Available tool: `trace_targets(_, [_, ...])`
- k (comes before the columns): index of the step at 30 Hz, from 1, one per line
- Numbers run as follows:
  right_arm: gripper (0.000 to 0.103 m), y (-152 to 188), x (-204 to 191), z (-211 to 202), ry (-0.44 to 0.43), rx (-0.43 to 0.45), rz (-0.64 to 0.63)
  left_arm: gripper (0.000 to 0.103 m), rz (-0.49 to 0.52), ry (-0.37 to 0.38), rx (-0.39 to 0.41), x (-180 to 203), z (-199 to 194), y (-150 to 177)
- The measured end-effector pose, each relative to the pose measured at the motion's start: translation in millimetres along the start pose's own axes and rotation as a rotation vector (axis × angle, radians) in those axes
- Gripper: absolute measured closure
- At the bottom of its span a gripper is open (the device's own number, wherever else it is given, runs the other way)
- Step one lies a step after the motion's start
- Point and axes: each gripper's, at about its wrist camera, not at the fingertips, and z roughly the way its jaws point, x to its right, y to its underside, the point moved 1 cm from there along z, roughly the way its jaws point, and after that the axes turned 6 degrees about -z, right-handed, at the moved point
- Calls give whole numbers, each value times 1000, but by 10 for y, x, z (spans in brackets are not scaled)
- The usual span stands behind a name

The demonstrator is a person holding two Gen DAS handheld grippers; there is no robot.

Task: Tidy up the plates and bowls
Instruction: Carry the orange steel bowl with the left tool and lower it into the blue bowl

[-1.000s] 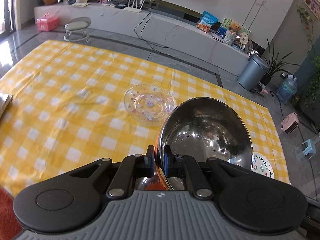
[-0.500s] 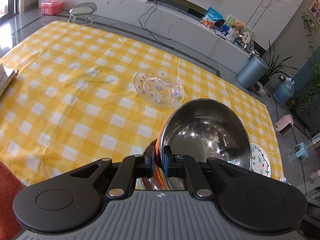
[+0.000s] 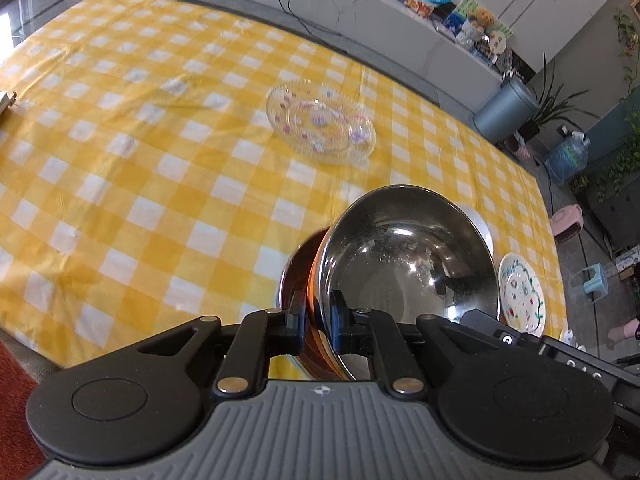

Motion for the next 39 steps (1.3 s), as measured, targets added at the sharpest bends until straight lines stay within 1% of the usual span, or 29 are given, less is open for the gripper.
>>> trace_targets(6, [94,37,42,101,19,-26,1,90,3,-25,-20,-17,74,21])
trace_targets(10, [96,38,37,124,25,-30,-4,89,18,-36,-12,11,64,9])
trace_targets(15, [97,37,46,160,28,-36,-1,89,22,-43,-9,30,67,-7])
trace_targets(18, [97,41,46,180,28,-42,-1,87,20,-48,-2,35,56,-26])
trace_targets(20, [95,51,38,188,24,-45,-2,84,18,-58,1,33,53,-32])
trace_targets(25, [94,62,38,187,20,-36,-4,84,4,-50,7,11,37,-41])
trace_targets(26, [91,59,44,178,18,-33,-1,84,4,-50,10,15,30,-40])
trace_targets(30, [90,43,63,130,19,-15,3,81,-9,-38,35,12,-21,-59])
trace_targets(33, [89,38,58,97,20,2,0,81,-5,-23,68,21,-75,-68])
trace_targets(34, [90,37,52,89,21,6,-1,81,-2,-19,77,33,-86,-74])
trace_targets(36, [96,36,47,76,22,18,-5,84,7,-24,88,46,-96,-78])
trace_targets(37, [98,36,42,74,22,21,-8,88,18,-34,91,58,-92,-77])
trace_targets(39, [103,45,34,87,21,19,-14,91,38,-49,96,74,-77,-74])
